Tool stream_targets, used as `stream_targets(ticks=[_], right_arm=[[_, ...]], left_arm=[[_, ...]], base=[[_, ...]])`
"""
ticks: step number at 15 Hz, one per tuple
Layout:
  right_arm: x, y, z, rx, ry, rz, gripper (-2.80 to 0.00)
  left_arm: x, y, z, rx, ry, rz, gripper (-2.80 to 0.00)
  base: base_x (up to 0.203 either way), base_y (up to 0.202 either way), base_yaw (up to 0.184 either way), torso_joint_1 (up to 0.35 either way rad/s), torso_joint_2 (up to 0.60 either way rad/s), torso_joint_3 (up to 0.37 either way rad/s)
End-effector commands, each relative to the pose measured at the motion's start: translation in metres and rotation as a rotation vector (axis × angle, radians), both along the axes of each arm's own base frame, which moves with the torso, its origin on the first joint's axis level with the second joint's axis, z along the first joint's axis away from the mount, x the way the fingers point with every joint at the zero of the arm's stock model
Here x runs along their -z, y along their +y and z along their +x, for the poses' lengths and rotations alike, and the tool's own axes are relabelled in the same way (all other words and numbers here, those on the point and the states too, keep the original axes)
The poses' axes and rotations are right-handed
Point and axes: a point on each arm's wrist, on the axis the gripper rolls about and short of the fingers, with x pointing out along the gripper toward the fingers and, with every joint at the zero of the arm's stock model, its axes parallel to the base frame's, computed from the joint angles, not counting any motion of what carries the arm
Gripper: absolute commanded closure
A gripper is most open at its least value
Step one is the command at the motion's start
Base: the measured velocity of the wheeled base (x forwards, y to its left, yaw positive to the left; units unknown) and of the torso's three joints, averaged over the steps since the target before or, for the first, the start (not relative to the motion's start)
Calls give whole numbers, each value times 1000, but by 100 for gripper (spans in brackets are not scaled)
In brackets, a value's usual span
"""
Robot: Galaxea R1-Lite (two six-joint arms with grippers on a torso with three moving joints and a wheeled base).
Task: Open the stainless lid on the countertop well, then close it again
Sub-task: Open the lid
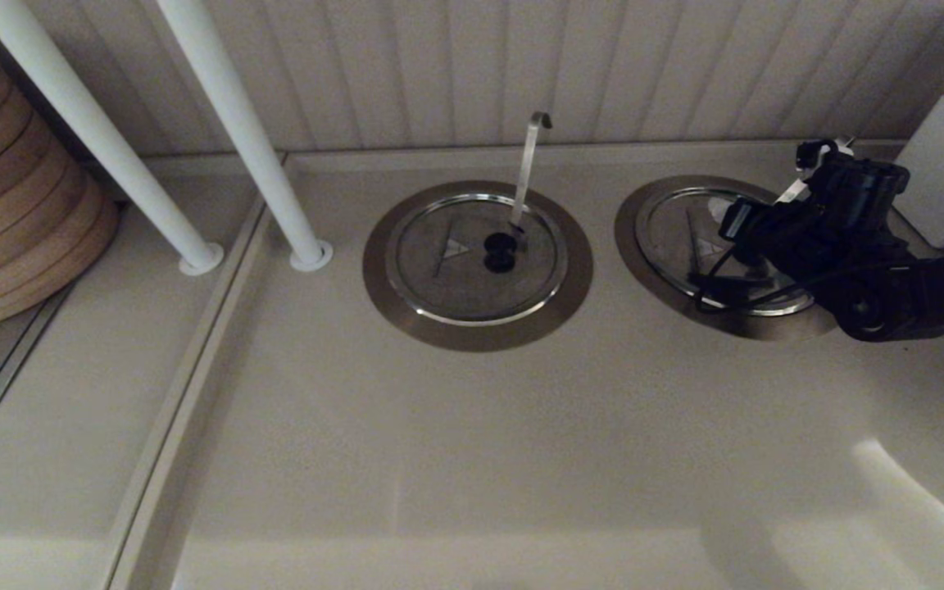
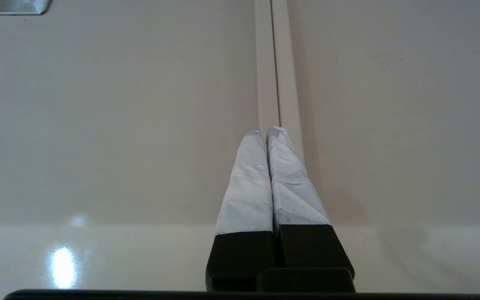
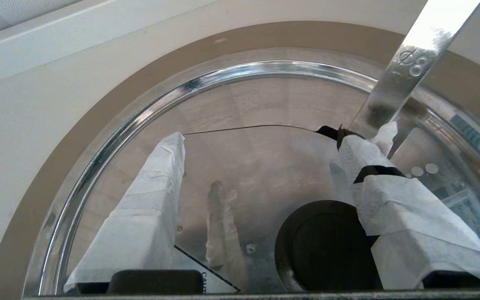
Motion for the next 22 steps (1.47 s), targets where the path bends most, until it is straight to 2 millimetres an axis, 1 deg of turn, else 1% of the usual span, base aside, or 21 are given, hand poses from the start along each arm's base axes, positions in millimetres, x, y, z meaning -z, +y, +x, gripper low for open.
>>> stream_targets(ticks=[1, 8, 12, 14, 17, 22], right_arm=[[1, 0, 1, 2, -1, 1, -280], [9, -8, 6, 23, 15, 1, -280], [13, -9, 7, 25, 25, 2, -280], [14, -6, 6, 18, 29, 4, -280], [11, 0, 4, 5, 19, 6, -280], [1, 1, -1, 1, -6, 18, -280]], left_arm=[[0, 0, 0, -1, 0, -1, 0], [0, 0, 0, -1, 0, -1, 0], [0, 0, 0, -1, -1, -1, 0], [0, 0, 0, -1, 0, -1, 0], [0, 0, 0, -1, 0, -1, 0], [0, 0, 0, -1, 0, -1, 0]], base=[[0, 0, 0, 0, 0, 0], [0, 0, 0, 0, 0, 0], [0, 0, 0, 0, 0, 0], [0, 0, 0, 0, 0, 0], [0, 0, 0, 0, 0, 0], [0, 0, 0, 0, 0, 0]])
